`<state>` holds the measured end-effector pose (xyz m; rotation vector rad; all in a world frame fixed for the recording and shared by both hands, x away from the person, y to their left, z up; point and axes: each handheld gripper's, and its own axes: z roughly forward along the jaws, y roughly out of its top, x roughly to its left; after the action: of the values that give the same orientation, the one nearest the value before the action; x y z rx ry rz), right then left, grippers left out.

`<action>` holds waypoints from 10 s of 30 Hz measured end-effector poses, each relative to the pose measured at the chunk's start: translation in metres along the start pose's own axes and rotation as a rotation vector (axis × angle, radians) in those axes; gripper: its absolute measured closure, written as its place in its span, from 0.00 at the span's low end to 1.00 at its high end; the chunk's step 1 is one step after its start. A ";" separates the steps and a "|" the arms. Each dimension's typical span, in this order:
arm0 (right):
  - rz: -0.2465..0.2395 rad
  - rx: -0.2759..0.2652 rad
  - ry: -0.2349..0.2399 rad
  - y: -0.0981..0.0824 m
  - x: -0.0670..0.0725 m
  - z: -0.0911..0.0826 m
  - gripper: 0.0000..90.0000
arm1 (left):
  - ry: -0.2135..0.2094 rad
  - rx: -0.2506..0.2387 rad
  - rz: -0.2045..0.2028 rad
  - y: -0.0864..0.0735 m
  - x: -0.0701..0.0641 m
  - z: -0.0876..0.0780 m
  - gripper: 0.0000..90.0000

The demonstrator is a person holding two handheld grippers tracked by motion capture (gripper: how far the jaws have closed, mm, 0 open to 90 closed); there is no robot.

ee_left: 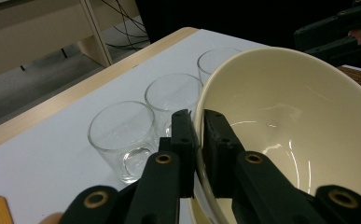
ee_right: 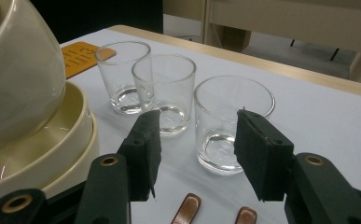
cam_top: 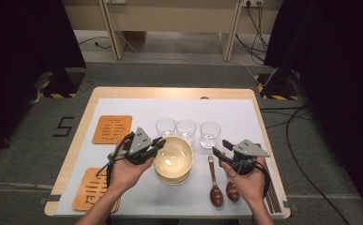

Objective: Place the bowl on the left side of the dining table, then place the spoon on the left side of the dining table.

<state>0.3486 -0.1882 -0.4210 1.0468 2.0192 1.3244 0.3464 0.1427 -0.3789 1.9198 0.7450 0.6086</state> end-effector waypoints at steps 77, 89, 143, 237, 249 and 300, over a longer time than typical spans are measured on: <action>-0.006 0.016 0.000 -0.005 0.005 0.005 0.56 | 0.177 -0.093 -0.069 0.014 0.061 -0.040 0.92; 0.000 0.005 -0.011 -0.003 0.002 0.003 0.56 | 0.216 -0.090 -0.098 0.009 0.075 -0.041 0.92; 0.010 0.001 -0.014 -0.003 0.001 0.002 0.56 | 0.355 -0.082 -0.153 0.003 0.126 -0.048 0.92; 0.013 0.007 -0.022 -0.006 -0.004 0.002 0.56 | 0.518 0.177 -0.409 -0.087 0.224 0.007 0.92; 0.016 0.000 -0.021 -0.005 -0.004 0.002 0.56 | 0.487 0.214 -0.487 -0.098 0.234 0.010 0.91; 0.119 0.161 -0.068 -0.014 -0.028 0.009 0.59 | 0.468 0.131 -0.474 -0.078 0.212 -0.026 0.48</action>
<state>0.3670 -0.2098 -0.4373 1.2851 2.0681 1.1820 0.4557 0.3380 -0.4170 1.6377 1.5159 0.7245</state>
